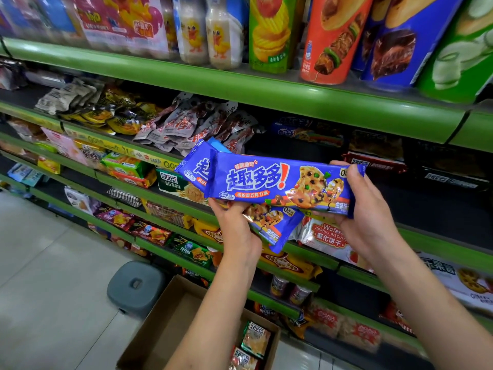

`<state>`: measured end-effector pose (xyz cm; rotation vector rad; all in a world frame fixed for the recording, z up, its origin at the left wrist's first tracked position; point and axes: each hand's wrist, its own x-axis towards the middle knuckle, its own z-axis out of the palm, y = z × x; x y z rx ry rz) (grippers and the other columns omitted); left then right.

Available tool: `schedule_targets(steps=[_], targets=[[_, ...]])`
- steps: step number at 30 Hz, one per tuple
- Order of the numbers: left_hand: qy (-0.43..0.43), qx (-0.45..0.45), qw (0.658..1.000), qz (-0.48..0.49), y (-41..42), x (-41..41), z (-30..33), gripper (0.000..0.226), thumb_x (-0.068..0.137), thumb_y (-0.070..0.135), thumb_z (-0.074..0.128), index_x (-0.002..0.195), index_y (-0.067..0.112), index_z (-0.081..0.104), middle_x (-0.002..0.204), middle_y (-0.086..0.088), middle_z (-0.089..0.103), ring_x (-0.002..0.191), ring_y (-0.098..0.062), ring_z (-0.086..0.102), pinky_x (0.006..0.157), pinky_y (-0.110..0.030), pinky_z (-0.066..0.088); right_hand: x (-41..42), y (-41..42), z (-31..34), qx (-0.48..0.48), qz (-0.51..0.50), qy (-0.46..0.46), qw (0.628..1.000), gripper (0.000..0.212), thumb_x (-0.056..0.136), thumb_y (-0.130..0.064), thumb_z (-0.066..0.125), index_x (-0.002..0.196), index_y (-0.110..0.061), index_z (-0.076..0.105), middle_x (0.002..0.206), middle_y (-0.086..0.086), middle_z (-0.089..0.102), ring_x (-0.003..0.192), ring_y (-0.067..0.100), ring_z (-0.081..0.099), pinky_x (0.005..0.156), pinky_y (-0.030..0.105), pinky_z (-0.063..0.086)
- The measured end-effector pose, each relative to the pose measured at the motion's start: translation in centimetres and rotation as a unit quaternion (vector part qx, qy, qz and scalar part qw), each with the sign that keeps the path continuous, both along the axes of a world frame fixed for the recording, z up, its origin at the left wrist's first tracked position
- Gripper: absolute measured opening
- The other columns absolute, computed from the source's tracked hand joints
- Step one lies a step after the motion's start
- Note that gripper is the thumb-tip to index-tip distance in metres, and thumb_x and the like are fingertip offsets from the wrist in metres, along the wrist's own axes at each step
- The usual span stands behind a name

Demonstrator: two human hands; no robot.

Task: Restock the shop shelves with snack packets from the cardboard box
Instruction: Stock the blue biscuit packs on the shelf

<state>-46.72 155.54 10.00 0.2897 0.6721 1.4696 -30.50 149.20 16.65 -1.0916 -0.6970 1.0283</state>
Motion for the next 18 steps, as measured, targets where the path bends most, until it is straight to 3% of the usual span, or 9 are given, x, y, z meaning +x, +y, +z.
schedule_targets(steps=[7, 13, 17, 18], targets=[[0.025, 0.013, 0.998, 0.064, 0.8, -1.0, 1.7, 0.083, 0.066, 0.003, 0.07, 0.137, 0.035, 0.042, 0.089, 0.003, 0.075, 0.081, -0.021, 0.073, 0.068, -0.039, 0.058, 1.6, 2.0, 0.3, -0.077, -0.061, 0.121, 0.988, 0.017, 0.097, -0.03, 0.061, 0.1, -0.013, 0.061, 0.076, 0.003, 0.077, 0.068, 0.018, 0.075, 0.051, 0.032, 0.058], [0.075, 0.001, 0.993, 0.094, 1.1, -2.3, 2.9, 0.069, 0.079, 0.0, 0.071, 0.122, 0.045, 0.041, 0.104, -0.005, 0.067, 0.089, -0.023, 0.072, 0.079, -0.044, 0.06, 4.8, 7.1, 0.7, -0.152, -0.106, 0.138, 0.973, 0.015, 0.099, -0.022, 0.06, 0.09, -0.011, 0.057, 0.064, 0.005, 0.074, 0.058, 0.021, 0.072, 0.044, 0.035, 0.058], [0.086, 0.013, 0.992, 0.094, 0.8, -2.4, 3.2, 0.061, 0.082, -0.002, 0.067, 0.112, 0.048, 0.048, 0.101, -0.002, 0.068, 0.088, -0.023, 0.07, 0.077, -0.043, 0.059, 5.6, 9.1, -0.1, -0.197, -0.066, 0.066, 0.976, 0.003, 0.1, -0.007, 0.054, 0.1, -0.008, 0.058, 0.107, 0.014, 0.067, 0.08, 0.021, 0.067, 0.054, 0.033, 0.06], [0.09, 0.022, 0.991, 0.094, 0.7, -2.5, 3.2, 0.061, 0.082, -0.003, 0.067, 0.115, 0.045, 0.049, 0.098, 0.0, 0.069, 0.085, -0.021, 0.07, 0.076, -0.042, 0.059, 5.7, 9.1, -0.3, -0.199, -0.06, 0.014, 0.978, 0.017, 0.098, -0.008, 0.057, 0.115, -0.007, 0.057, 0.119, 0.014, 0.063, 0.088, 0.021, 0.066, 0.059, 0.032, 0.06]])
